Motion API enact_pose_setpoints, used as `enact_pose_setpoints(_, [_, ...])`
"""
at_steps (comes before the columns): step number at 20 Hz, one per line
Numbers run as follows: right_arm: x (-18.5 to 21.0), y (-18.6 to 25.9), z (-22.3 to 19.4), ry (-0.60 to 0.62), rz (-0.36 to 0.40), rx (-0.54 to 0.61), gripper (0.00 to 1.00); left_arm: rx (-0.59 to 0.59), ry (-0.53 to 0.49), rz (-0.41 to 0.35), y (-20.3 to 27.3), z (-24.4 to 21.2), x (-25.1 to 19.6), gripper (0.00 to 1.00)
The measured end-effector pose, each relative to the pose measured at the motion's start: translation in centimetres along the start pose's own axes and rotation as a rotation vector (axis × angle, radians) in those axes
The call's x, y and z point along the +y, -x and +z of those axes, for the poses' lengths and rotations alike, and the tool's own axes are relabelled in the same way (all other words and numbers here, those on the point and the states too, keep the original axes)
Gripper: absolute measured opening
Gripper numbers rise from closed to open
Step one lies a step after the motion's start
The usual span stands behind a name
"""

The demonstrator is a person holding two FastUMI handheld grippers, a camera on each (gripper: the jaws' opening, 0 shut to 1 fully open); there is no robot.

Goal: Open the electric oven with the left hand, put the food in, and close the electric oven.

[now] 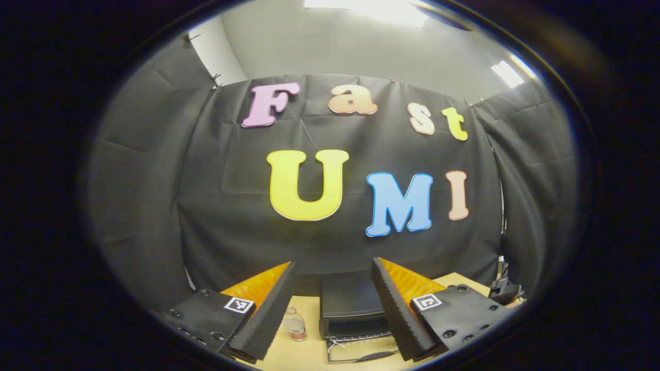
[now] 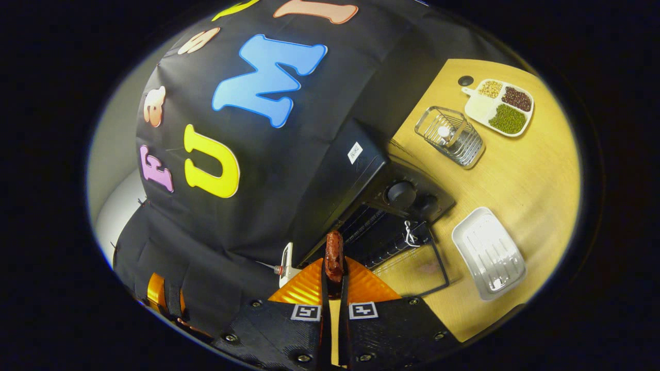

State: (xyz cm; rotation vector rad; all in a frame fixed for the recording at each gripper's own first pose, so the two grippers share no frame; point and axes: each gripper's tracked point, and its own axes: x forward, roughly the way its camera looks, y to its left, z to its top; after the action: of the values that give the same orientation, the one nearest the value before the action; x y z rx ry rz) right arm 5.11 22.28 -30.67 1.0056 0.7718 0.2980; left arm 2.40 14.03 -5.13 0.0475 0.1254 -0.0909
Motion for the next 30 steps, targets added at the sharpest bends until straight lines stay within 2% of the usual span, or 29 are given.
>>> enact_pose_setpoints(4, [-0.8,-5.3,-1.6,-0.009,-0.039,0.019,0.06,0.029,-0.003,0.038,0.5,-1.0,3.0,0.92])
enact_pose_setpoints(7, [-1.8,-8.5,-2.8,-0.01,-0.072,0.031,0.06,0.057,-0.006,0.067,0.9,-1.9,5.2,1.0])
enact_pose_setpoints(9, [-2.2,-10.2,-3.2,-0.02,-0.082,0.029,0.05,0.071,-0.019,0.093,1.1,-2.2,6.8,1.0])
enact_pose_setpoints(14, [-2.9,-14.3,-2.8,-0.102,-0.101,-0.03,0.06,0.112,-0.032,0.131,1.5,-3.8,9.3,1.0])
enact_pose_setpoints(16, [-3.4,-15.0,-2.2,-0.104,-0.123,-0.071,0.1,0.117,-0.033,0.134,1.3,-3.9,9.7,1.0])
enact_pose_setpoints(18, [-4.9,-15.7,-2.1,-0.058,-0.205,-0.076,0.17,0.115,-0.026,0.126,1.0,-4.1,9.6,1.0])
enact_pose_setpoints(24, [-6.5,-14.2,-0.2,0.239,-0.369,-0.109,0.4,0.119,-0.018,0.084,-0.3,-4.7,8.7,0.98])
enact_pose_setpoints(25, [-6.5,-13.8,0.3,0.272,-0.385,-0.114,0.51,0.12,-0.015,0.076,-0.3,-4.9,8.3,0.96])
enact_pose_setpoints(26, [-6.6,-13.4,0.7,0.319,-0.405,-0.115,0.75,0.121,-0.011,0.068,-0.4,-5.1,8.1,0.96])
enact_pose_setpoints(27, [-6.6,-12.7,0.9,0.374,-0.432,-0.113,0.82,0.119,-0.006,0.06,-0.6,-5.0,7.7,1.0])
enact_pose_setpoints(28, [-6.3,-12.0,0.7,0.424,-0.44,-0.099,0.75,0.117,-0.001,0.049,-0.8,-5.1,7.2,0.96])
enact_pose_setpoints(29, [-5.9,-10.7,0.6,0.489,-0.458,-0.094,0.87,0.113,0.001,0.038,-1.1,-5.1,6.8,0.96])
enact_pose_setpoints(30, [-5.4,-9.2,0.8,0.56,-0.473,-0.106,0.9,0.11,0.002,0.024,-1.3,-5.2,6.2,0.96])
